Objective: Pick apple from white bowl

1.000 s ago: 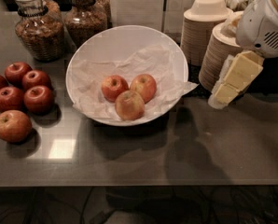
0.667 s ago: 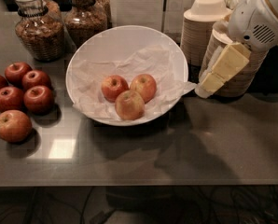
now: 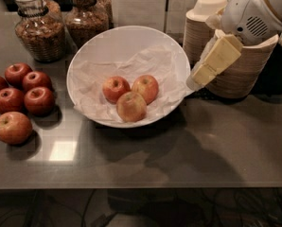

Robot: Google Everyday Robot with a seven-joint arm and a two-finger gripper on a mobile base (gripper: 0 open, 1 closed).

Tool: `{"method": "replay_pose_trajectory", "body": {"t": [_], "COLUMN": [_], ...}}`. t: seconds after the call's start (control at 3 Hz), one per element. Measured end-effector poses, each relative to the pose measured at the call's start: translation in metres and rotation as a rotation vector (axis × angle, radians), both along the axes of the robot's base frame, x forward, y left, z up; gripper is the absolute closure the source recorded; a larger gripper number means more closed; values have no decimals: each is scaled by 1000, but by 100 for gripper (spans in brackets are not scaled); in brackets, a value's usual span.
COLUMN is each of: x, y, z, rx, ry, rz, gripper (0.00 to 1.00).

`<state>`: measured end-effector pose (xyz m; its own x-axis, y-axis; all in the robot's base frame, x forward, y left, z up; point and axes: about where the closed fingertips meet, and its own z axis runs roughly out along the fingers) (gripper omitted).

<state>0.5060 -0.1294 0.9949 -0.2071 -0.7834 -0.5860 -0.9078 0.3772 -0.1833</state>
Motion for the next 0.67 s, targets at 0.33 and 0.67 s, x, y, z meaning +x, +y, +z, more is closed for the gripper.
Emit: {"method": "replay_pose_trajectory", "body": {"t": [0.33, 0.67], "x": [2, 6], "y": [16, 83], "z": [-3, 0], "rx": [60, 171], "ry": [-10, -15], "rz": [-10, 71], "gripper": [0, 0]}}
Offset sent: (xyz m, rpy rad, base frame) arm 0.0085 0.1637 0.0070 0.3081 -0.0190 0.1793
